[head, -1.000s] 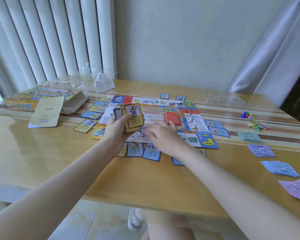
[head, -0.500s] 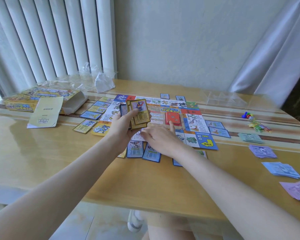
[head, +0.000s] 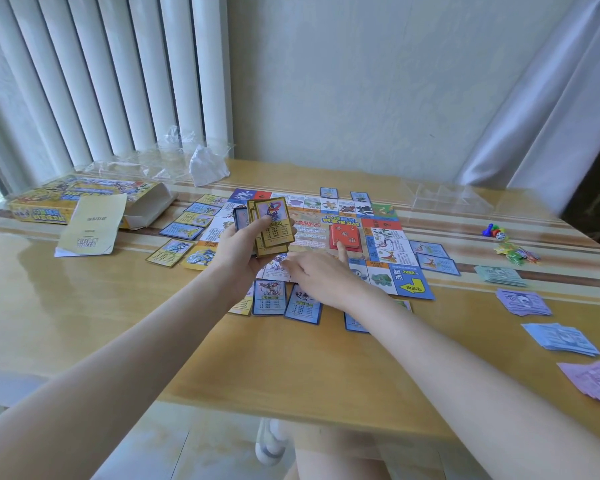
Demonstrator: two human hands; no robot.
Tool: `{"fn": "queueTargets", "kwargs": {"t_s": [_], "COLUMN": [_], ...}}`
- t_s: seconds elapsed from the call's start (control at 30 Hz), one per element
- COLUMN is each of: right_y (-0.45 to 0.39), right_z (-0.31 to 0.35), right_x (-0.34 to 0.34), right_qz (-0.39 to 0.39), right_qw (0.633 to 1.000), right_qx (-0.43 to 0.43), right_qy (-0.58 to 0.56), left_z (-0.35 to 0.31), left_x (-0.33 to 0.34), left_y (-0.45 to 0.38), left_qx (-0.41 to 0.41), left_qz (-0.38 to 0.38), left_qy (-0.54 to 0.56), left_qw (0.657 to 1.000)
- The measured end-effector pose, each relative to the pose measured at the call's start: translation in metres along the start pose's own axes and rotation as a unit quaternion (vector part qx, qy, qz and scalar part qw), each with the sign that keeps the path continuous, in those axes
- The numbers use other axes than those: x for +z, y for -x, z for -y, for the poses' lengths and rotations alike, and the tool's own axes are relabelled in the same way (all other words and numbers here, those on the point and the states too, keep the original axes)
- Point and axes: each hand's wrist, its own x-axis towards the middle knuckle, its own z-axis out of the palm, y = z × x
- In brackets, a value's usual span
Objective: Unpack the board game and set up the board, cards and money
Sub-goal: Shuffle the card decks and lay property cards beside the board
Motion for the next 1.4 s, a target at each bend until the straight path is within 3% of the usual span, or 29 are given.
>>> {"fn": "queueTargets", "kwargs": {"t_s": [0.17, 0.3, 0.5, 0.67, 1.1, 1.3, 1.4], "right_y": [0.003, 0.017, 0.028, 0.032, 0.023, 0.024, 0.03], "right_z": [-0.006, -0.009, -0.005, 0.001, 0.009, -0.005, -0.018], "right_x": [-0.009, -0.003, 0.005, 0.008, 0.016, -0.012, -0.03], "right_qz": [-0.039, -0.013, -0.024, -0.048, -0.095, -0.143, -0.098], "right_qw": [0.993, 0.991, 0.989, 0.989, 0.992, 0.983, 0.988], "right_qx": [-0.059, -0.128, -0.132, -0.109, -0.076, -0.02, 0.038], "right_qy": [-0.099, -0.028, -0.068, -0.088, 0.021, -0.112, -0.113], "left_z": [0.001, 0.01, 0.014, 0.016, 0.014, 0.004, 0.001], "left_x": [-0.006, -0.013, -0.013, -0.015, -0.015, -0.011, -0.003], "left_y": [-0.001, -0.002, -0.003, -0.003, 0.0, 0.003, 0.002], "left_qx": [0.012, 0.028, 0.034, 0.036, 0.021, 0.021, 0.007], "left_qz": [-0.019, -0.038, -0.051, -0.055, -0.06, -0.06, -0.047], "left_qy": [0.014, -0.003, -0.006, -0.011, -0.025, 0.014, 0.044], "left_qw": [1.0, 0.999, 0.998, 0.998, 0.998, 0.998, 0.998]}}
